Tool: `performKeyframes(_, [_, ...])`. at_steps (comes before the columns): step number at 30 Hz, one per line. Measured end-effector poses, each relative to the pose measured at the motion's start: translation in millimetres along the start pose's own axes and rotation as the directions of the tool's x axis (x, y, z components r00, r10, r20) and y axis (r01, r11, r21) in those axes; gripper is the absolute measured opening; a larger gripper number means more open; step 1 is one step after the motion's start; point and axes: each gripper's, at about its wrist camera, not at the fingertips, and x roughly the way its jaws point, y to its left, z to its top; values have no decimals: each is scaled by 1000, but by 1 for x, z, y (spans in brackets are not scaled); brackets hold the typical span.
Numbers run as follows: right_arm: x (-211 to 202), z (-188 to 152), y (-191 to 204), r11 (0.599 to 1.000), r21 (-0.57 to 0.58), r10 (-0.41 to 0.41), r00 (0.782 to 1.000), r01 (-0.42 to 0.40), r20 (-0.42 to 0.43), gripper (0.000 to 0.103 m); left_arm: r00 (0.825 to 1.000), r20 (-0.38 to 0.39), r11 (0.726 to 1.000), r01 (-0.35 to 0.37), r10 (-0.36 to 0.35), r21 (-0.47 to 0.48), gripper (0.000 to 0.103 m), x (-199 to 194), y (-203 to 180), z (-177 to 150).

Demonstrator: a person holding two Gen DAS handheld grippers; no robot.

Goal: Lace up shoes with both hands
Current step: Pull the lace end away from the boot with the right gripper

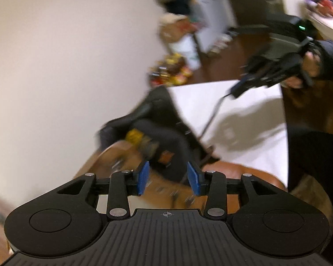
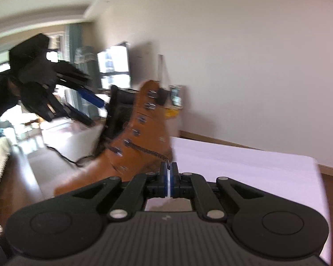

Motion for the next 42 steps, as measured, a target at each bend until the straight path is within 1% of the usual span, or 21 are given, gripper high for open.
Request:
performKeyframes(4, [-26, -7, -9, 990, 16, -139, 990, 139, -28, 2, 996, -22, 991, -85, 83, -100, 42, -17, 11, -27])
performKeyframes(6, [-43, -12, -20, 964, 26, -261, 964, 263, -56, 2, 992, -57, 983, -116, 109, -142, 42, -19, 6, -48])
performKeyframes(8, [-54, -15, -26, 937, 27, -344, 936, 347, -77, 2, 989, -77, 977, -136, 125, -163, 42, -15, 1, -62])
performKeyframes(10, [-67, -19, -34, 902, 25, -426, 899, 430, -98, 2, 987, -93, 971, -143, 128, -191, 42, -10, -4, -76])
performKeyframes(12, [-73, -22, -38, 881, 29, -467, 877, 472, -113, 2, 989, -97, 967, -134, 115, -219, 42, -3, -8, -85])
performKeyframes(14, [-81, -26, -43, 847, 33, -523, 842, 531, -134, 2, 990, -93, 964, -122, 103, -236, 42, 7, -14, -89])
performKeyframes(15, [-83, -28, -44, 838, 32, -536, 832, 545, -140, 2, 992, -84, 963, -114, 97, -242, 42, 12, -17, -90])
performKeyframes(17, [-86, -32, -51, 794, 36, -594, 788, 607, -161, 2, 993, -76, 964, -109, 93, -244, 43, 17, -19, -91])
performKeyframes(18, [-84, -33, -51, 781, 32, -612, 774, 624, -165, 2, 993, -71, 964, -107, 92, -244, 41, 20, -20, -90])
performKeyframes(23, [-98, -44, -77, 655, 5, -737, 641, 755, -216, 2, 996, -54, 967, -79, 68, -243, 43, 33, -20, -87])
performKeyframes(24, [-100, -46, -80, 642, 3, -747, 626, 767, -224, 2, 997, -50, 966, -76, 66, -246, 43, 34, -19, -87])
performKeyframes(26, [-105, -54, -89, 603, -7, -773, 581, 798, -255, 2, 996, -51, 967, -78, 68, -244, 43, 35, -18, -86])
performKeyframes(29, [-116, -68, -101, 557, -12, -794, 529, 830, -299, 2, 996, -42, 964, -83, 74, -252, 45, 35, -17, -86])
performKeyframes(31, [-126, -75, -106, 544, 3, -792, 515, 839, -329, 2, 996, -36, 962, -86, 79, -258, 45, 36, -17, -86])
performKeyframes(33, [-126, -80, -109, 551, 10, -781, 519, 835, -348, 3, 996, -34, 961, -87, 81, -261, 45, 38, -16, -85])
performKeyframes(35, [-121, -81, -103, 583, 9, -755, 546, 812, -364, 3, 996, -29, 961, -86, 81, -264, 45, 41, -15, -83])
performKeyframes(37, [-112, -76, -94, 613, -2, -736, 571, 790, -363, 4, 996, -27, 959, -84, 79, -270, 42, 44, -14, -82])
performKeyframes(39, [-105, -70, -86, 631, -9, -728, 588, 776, -354, 6, 997, -24, 960, -78, 74, -269, 39, 48, -13, -80])
performKeyframes(40, [-99, -65, -79, 650, -18, -716, 604, 760, -351, 7, 997, -24, 961, -79, 75, -267, 38, 50, -13, -80])
performKeyframes(41, [-94, -61, -74, 661, -29, -710, 613, 750, -347, 14, 997, -24, 961, -80, 76, -264, 36, 52, -12, -80])
performKeyframes(42, [-92, -59, -70, 667, -33, -708, 619, 745, -341, 16, 997, -24, 962, -81, 77, -262, 33, 53, -12, -80])
